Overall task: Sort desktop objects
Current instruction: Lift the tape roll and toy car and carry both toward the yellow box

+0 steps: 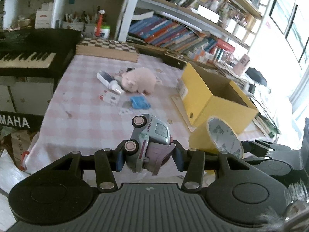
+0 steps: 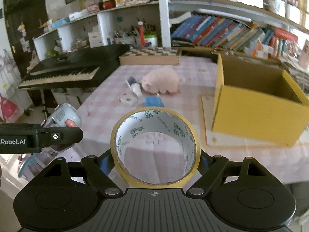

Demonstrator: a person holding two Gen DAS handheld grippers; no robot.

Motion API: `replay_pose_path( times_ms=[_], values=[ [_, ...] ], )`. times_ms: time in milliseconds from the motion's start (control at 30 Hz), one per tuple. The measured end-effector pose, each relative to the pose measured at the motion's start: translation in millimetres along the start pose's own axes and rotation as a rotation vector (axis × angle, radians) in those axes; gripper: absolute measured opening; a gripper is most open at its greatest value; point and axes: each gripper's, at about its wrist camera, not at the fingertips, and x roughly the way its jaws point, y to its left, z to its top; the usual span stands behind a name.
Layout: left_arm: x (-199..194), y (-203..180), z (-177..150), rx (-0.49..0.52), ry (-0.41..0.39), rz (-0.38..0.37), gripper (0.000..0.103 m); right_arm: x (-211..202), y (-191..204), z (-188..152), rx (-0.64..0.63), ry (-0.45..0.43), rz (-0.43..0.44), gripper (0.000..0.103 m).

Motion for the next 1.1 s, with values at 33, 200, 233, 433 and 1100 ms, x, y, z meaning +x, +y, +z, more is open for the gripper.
replay_pose_path(
  times_ms=[33,200,233,433,1100],
  values=[
    [-1.0,-1.5,-2.7,0.006,0.006,-0.007,0.045,-2.6,-1.4,-4.4,0.013,0.005,-0.007,0.084],
    [-3.4,-10.4,-11.7,0.040,0.033,-0.048,0.045,-14.2,-9.7,-20.7,0.082,0.020,-0.044,0.084],
    [-3.6,-12.4,-12.6,0.046,0.037,-0.056,0.045,-16.1,-11.3,-22.7,0.096,0.021,-0.050,0.084],
    [-1.9,-22.8,-15.7,0.083,0.060,-0.100,0.045,-27.7,-18.5,-32.7,0.150,0.021,-0.089,0.084],
    [16.2,-53.4,-14.7,0.156,0.090,-0.232,0.045,-43.0,-38.4,-41.7,0.212,0.024,-0.186,0.084]
  ],
)
